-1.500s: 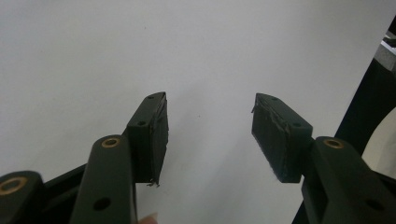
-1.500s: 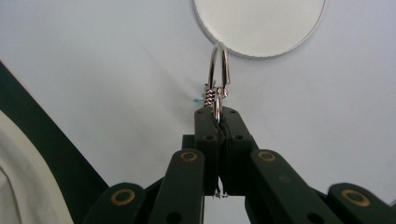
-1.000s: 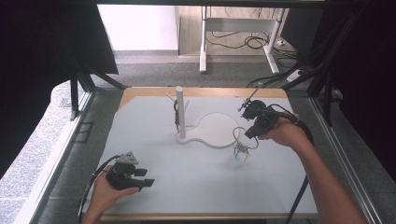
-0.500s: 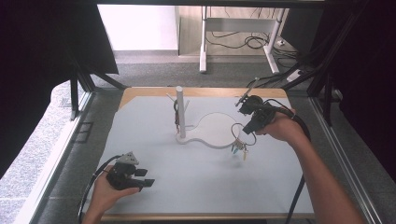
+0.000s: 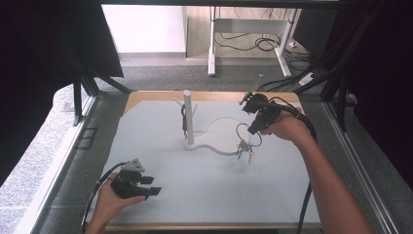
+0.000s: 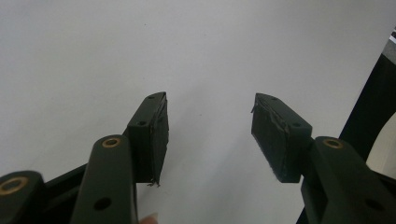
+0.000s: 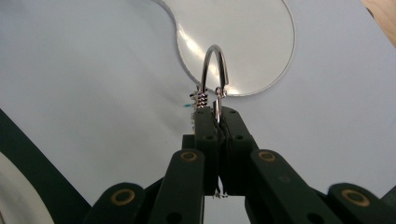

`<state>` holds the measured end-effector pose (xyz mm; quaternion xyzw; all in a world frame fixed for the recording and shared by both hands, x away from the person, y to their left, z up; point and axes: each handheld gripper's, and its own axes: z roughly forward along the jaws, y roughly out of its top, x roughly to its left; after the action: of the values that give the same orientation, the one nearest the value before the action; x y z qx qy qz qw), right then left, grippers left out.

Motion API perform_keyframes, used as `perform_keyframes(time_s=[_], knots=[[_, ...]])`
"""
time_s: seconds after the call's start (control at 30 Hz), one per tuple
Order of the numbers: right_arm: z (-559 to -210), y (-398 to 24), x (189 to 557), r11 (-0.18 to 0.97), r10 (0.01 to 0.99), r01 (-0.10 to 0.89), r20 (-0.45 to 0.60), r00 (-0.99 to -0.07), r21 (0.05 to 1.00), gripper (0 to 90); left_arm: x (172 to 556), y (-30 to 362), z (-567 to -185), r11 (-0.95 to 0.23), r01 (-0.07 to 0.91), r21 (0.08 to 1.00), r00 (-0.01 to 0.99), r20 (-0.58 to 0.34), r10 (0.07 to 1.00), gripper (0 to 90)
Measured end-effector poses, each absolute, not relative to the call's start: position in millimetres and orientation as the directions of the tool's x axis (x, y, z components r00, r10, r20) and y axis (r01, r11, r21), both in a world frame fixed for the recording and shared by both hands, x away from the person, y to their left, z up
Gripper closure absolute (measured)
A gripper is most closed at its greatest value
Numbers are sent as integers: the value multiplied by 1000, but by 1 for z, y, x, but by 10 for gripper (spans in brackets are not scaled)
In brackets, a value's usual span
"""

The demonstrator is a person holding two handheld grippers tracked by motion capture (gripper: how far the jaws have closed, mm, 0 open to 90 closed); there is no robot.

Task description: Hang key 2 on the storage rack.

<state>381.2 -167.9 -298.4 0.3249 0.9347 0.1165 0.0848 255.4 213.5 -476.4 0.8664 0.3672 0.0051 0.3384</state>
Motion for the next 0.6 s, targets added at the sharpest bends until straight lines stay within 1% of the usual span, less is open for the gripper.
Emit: perform_keyframes(time_s=[0.6], knots=[[-295, -143, 398, 761, 631, 595, -79, -772, 259, 873, 254, 214, -475, -501, 628, 595, 736, -245, 632, 465]])
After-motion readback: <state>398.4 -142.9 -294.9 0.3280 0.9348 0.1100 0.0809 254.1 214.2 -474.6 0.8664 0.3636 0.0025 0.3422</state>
